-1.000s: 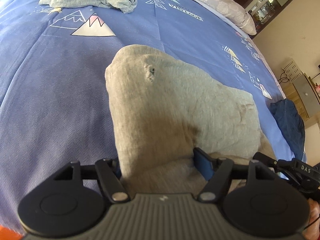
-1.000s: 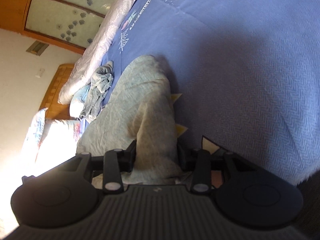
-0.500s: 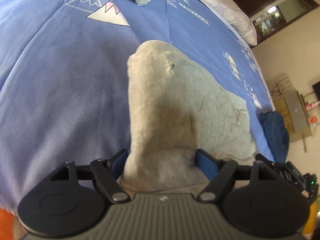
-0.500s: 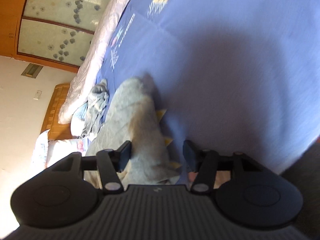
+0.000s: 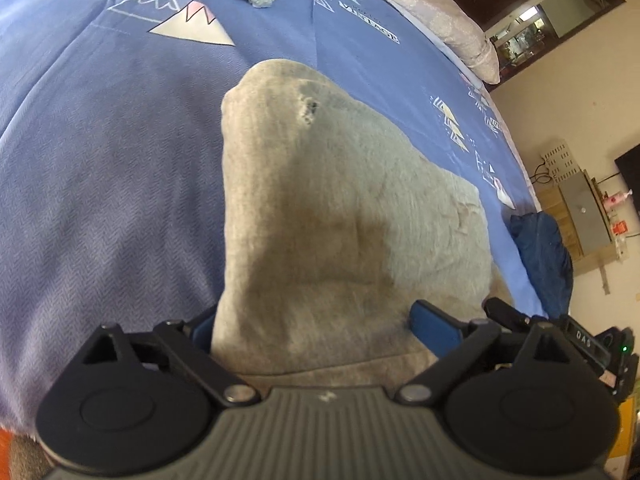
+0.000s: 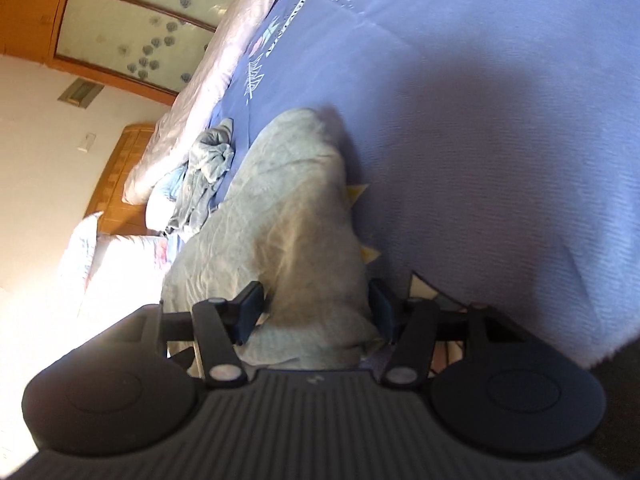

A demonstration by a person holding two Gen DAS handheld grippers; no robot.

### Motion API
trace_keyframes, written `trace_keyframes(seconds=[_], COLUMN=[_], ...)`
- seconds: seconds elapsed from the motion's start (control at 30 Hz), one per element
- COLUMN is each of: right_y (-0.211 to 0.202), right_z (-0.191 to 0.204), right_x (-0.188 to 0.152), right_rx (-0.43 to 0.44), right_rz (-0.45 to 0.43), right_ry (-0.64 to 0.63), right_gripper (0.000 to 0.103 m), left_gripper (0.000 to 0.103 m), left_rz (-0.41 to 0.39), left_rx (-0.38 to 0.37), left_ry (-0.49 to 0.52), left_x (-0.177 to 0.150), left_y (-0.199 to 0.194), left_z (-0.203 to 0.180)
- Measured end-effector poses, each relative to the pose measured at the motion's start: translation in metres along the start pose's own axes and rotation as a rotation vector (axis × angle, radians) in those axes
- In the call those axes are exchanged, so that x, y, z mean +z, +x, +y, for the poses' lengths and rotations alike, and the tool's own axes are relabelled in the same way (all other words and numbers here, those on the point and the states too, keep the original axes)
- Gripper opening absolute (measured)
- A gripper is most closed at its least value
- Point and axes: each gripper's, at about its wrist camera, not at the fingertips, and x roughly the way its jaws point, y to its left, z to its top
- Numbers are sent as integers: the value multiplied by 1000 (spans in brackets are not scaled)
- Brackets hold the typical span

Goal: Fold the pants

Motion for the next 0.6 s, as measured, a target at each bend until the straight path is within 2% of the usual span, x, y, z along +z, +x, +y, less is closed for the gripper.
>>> trace_keyframes(seconds=[0.03,0.13,0.23,0.33,0.43,0.6], right_y=[3,6,1,1,16,67], right_z=[3,16,48,92,144,239], right_x=[-1,-7,-1,16,42,95], right_rx=[-14,-17,6,60,131,281], right_rz=[8,-2,-35,-72,-95,-172], right_ry=[-17,-37,-134,-239,-318,-438], right_gripper=[39,31,29,29,28,28], left_gripper=[84,63,56,50,49,49], left_rz=[-11,-29,-59,-150,-262,-473], left_rx=[18,66,33,-16,-35,5], left_ry=[16,62,57,75,95,145], left_x=[-1,-4,8,38,84,177], left_y=[0,-1,-20,-56,-99,-164], left_z=[-3,-13,-14,-18,-25,-30])
